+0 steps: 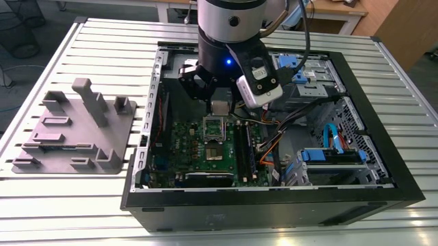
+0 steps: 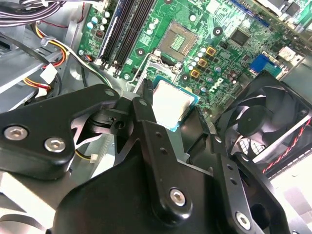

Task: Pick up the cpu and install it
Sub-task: 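Pick up the cpu and move it towards the insertion slot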

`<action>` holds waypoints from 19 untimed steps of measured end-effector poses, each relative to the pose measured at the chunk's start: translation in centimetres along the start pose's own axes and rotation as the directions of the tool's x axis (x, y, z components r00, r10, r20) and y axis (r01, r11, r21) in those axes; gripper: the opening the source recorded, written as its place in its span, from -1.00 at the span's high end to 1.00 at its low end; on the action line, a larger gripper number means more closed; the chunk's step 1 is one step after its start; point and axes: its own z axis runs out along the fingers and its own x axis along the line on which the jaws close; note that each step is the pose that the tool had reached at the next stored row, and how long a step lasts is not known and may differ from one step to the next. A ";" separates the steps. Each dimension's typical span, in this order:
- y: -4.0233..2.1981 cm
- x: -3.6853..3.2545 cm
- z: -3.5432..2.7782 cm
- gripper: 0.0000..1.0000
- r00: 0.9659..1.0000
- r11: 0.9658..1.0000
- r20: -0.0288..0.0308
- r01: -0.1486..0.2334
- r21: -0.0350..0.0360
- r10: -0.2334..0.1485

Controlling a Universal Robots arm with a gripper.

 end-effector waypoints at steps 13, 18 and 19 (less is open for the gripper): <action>-0.55 0.04 1.08 0.06 1.000 1.000 0.000 0.000 0.000 0.000; -0.63 0.10 1.99 0.06 1.000 1.000 0.000 0.000 0.000 0.000; -0.65 0.12 2.17 0.06 1.000 1.000 0.000 0.000 0.000 0.000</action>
